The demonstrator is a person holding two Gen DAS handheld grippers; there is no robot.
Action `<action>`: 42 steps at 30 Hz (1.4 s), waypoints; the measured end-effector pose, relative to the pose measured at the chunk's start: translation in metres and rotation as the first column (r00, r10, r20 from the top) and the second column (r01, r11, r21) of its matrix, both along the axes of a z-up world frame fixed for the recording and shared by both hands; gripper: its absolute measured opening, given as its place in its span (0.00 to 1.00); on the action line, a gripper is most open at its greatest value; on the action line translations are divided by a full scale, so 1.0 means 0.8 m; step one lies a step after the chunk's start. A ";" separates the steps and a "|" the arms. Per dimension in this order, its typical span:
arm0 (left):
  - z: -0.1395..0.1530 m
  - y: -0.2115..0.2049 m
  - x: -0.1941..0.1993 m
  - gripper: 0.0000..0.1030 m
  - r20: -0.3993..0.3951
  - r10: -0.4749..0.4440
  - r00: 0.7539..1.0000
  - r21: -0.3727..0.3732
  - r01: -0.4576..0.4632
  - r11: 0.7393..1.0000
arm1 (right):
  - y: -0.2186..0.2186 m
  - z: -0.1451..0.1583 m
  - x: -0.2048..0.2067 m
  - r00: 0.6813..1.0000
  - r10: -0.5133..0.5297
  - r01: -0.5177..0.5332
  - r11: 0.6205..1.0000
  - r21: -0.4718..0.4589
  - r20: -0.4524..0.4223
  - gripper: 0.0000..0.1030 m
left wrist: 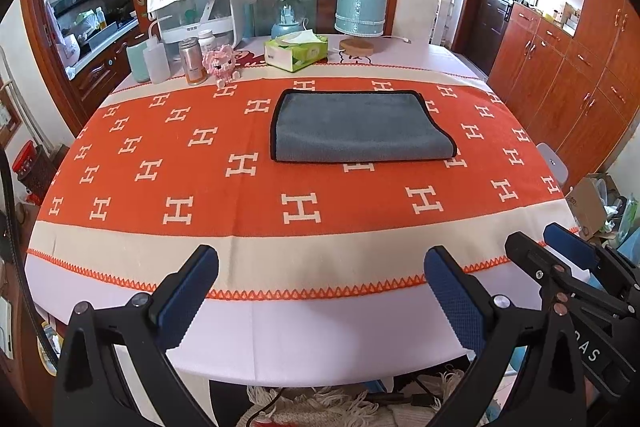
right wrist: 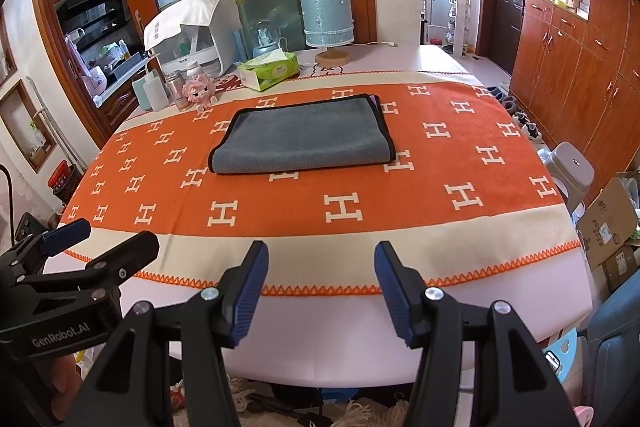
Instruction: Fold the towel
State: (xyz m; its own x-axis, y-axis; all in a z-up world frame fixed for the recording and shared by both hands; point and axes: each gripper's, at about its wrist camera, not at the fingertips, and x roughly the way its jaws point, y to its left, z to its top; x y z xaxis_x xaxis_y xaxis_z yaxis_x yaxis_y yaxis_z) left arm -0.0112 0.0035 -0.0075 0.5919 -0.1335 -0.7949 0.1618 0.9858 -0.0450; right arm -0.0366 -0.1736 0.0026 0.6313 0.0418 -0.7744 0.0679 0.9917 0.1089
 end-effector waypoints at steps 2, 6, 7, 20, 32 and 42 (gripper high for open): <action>0.000 0.000 0.000 0.99 0.000 0.000 1.000 0.002 0.000 1.000 | 0.000 0.000 0.000 1.000 0.001 -0.001 1.000 0.001 0.001 0.54; 0.004 0.000 0.002 0.99 0.004 0.006 1.000 0.001 -0.006 1.000 | 0.001 -0.001 0.000 1.000 0.002 -0.002 1.000 0.001 0.001 0.54; 0.004 0.000 0.002 0.99 0.005 0.007 1.000 0.001 -0.007 1.000 | 0.002 -0.001 0.001 1.000 0.005 -0.005 1.000 0.001 -0.001 0.54; 0.008 0.002 0.007 0.99 0.018 0.011 1.000 0.002 -0.011 1.000 | 0.003 -0.003 0.010 1.000 0.015 -0.015 1.000 0.001 -0.004 0.54; 0.004 0.004 0.009 0.99 0.013 0.013 1.000 0.000 -0.013 1.000 | 0.003 -0.004 0.012 1.000 0.017 -0.017 1.000 -0.003 -0.002 0.54; 0.004 0.005 0.009 0.99 0.011 0.014 1.000 0.000 -0.014 1.000 | 0.004 -0.005 0.016 1.000 0.019 -0.019 1.000 0.000 -0.009 0.54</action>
State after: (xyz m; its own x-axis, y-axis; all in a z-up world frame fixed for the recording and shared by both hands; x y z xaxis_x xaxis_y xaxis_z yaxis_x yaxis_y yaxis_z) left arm -0.0043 0.0077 -0.0047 0.6028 -0.1247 -0.7881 0.1484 0.9880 -0.0428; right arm -0.0241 -0.1705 -0.0016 0.6232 0.0534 -0.7803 0.0501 0.9929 0.1079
